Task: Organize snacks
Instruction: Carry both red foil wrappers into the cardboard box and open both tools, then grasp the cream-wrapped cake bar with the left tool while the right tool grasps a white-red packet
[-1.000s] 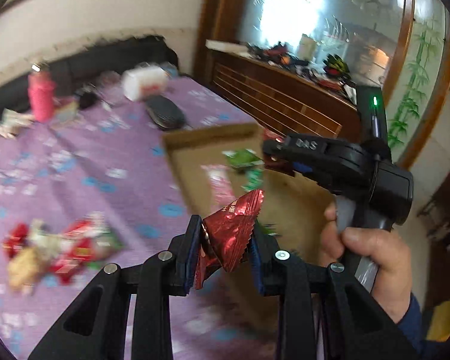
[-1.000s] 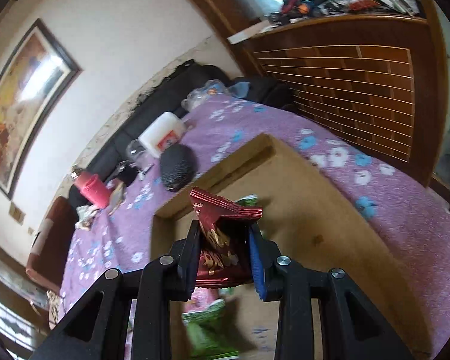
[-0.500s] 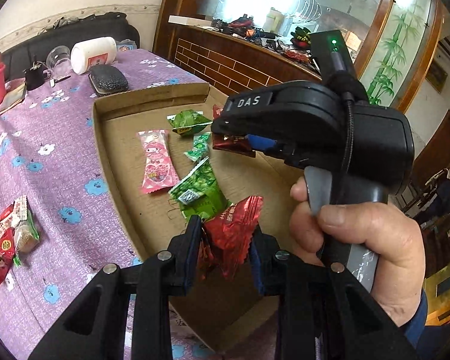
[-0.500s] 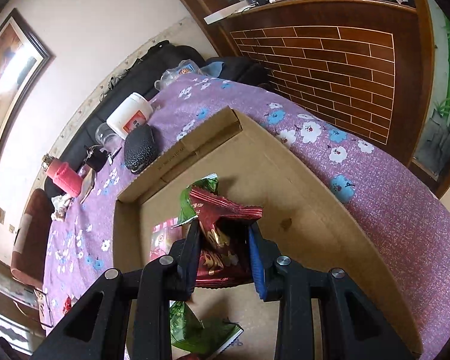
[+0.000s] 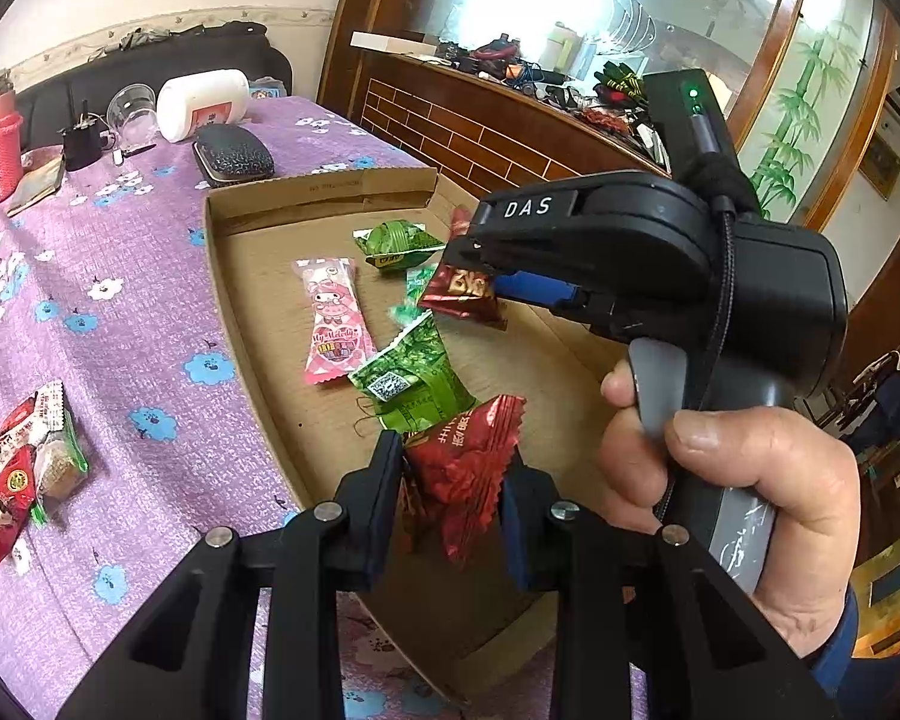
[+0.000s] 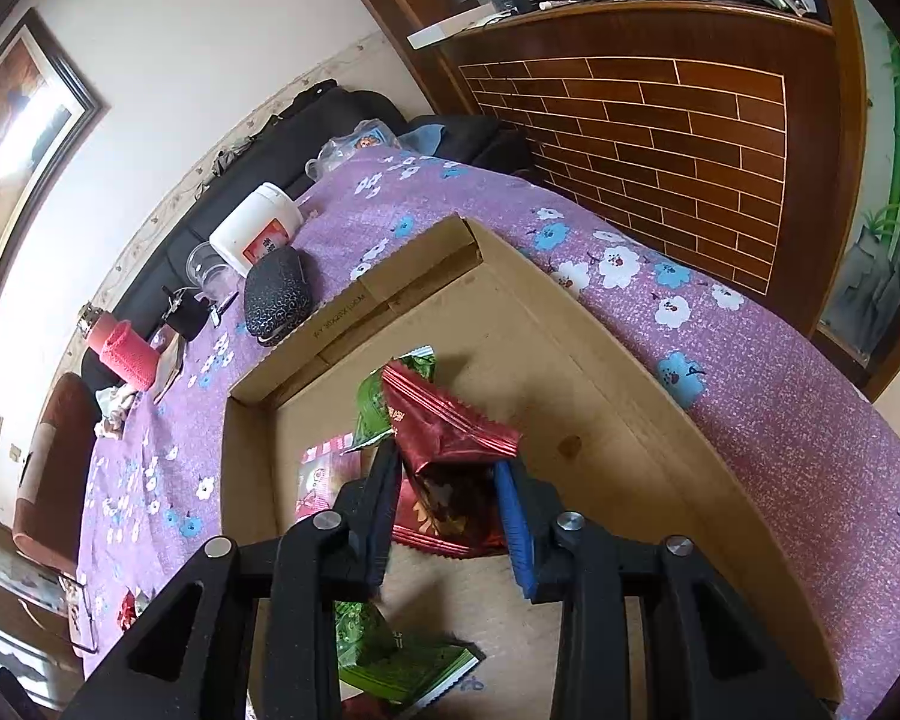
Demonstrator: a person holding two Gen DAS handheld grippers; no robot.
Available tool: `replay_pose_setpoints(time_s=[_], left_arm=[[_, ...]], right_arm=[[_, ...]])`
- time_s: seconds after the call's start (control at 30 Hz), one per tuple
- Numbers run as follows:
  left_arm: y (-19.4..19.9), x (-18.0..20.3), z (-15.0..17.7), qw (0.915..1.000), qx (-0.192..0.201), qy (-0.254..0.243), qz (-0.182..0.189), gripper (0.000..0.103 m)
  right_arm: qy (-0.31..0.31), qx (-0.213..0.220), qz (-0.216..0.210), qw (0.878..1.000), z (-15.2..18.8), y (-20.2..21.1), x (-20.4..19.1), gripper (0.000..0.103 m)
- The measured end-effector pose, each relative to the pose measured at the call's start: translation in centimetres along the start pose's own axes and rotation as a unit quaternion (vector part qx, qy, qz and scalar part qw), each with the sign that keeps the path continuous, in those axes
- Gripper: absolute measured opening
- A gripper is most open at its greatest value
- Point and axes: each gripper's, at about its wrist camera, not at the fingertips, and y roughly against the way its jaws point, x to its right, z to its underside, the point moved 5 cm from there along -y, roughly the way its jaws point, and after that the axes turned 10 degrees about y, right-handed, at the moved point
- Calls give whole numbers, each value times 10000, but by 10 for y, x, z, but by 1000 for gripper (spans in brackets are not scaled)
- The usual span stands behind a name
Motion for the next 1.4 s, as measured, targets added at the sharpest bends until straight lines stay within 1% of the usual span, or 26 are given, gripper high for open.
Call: replay_pose_setpoints(time_s=[0.13,0.2,0.27,0.47,0.6,0.7,0.73,0.83,0.9,0.93,0.97,1.0,1.03,1.1,1.13,1.17,1.27,1.4], left_arm=[[0,1,1,10000,14,-11,23,30],[1,1,1,10000,31,11,58,37],[4,1,0,9999,72,24,102,41],[10,2,-3,9997,246,-11,89,42],[12,2,-6,9994,336,-28,75,42],[13,1,-7,9993,377,-29,63,42],[13,1,-7,9992,385,-24,61,42],[14,-1,-8,9991,412,28,-2,42],[17,-3,-9,9991,424,80,-22,43],[20,-5,-11,9988,456,126,-104,44],[22,-7,-12,9986,473,167,-195,49],[25,-9,-14,9982,496,211,-261,51],[31,-11,-17,9976,524,258,-377,51],[36,-16,-21,9956,540,250,-726,51],[41,-18,-22,9946,565,212,-844,51],[47,-20,-24,9942,593,202,-873,51],[67,-29,-25,9930,648,162,-979,51],[95,-49,-24,9887,835,-9,-1242,52]], right_arm=[[-4,35,20,10000,-1,2,1,35],[-35,73,19,10000,-1,4,2,35],[-73,109,29,9999,-1,6,4,35],[-77,388,193,9990,-5,20,7,35],[-86,551,200,9982,-7,27,6,35],[-32,673,12,9977,-10,31,0,35],[10,706,-23,9975,-10,32,-3,36],[217,820,-80,9964,-11,36,-13,44],[389,899,-2,9952,-10,39,-21,50],[455,933,35,9946,-10,40,-23,53],[513,964,71,9940,-10,41,-25,55],[584,1012,97,9931,-11,43,-28,56],[630,1054,98,9924,-11,44,-30,57],[813,1161,140,9898,-12,49,-37,64],[887,1177,146,9890,-12,50,-40,71],[972,1191,124,9880,-12,51,-44,75],[1189,1285,25,9845,-8,55,-55,76],[1618,1510,-460,9741,-1,61,-78,76]])
